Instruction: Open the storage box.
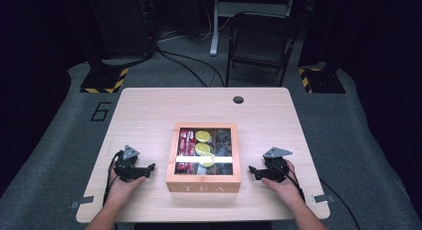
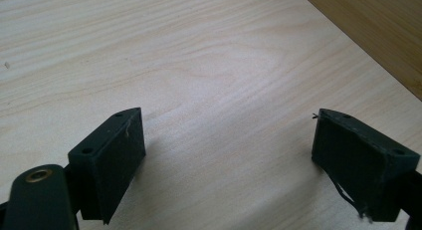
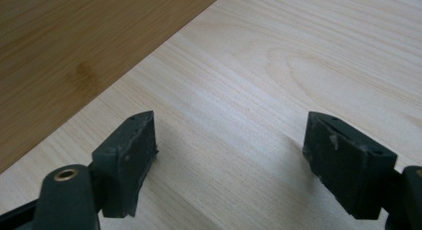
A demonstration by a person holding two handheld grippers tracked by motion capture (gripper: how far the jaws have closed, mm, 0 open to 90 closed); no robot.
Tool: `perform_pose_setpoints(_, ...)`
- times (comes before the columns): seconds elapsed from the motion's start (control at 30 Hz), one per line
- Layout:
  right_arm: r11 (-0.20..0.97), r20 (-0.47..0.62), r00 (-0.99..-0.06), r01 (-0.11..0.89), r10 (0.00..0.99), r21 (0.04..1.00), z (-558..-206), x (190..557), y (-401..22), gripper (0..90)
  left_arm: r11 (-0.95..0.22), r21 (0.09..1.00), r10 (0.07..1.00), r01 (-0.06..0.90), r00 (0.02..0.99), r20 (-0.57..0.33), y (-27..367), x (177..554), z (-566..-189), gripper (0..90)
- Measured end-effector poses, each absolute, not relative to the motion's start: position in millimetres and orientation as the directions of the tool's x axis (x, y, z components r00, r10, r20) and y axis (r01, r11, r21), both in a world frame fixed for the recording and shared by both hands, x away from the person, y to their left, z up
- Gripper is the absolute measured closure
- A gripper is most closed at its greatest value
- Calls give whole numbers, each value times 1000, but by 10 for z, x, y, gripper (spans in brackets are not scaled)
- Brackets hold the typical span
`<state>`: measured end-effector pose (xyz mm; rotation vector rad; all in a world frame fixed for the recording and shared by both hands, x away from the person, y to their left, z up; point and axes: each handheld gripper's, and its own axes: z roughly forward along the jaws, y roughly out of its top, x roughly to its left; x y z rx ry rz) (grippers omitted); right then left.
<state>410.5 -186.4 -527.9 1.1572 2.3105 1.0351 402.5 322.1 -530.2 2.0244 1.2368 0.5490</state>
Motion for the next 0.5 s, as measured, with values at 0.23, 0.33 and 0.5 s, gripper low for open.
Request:
perform_pose_setpoints(0.23,399,7,-604,535,797,744,-5281,4110,-1865,204,-306,739,891,600,454,1,3218,4019,-5300,135)
perform_pose_setpoints(0.33,402,5,-606,534,796,743,-5280,4109,-1866,205,-306,740,891,599,455,0,3219,4020,-5300,134)
perform_pose_setpoints(0.5,402,6,-606,536,795,742,-5278,4105,-1870,215,-306,739,891,599,453,2,3218,4018,-5299,135)
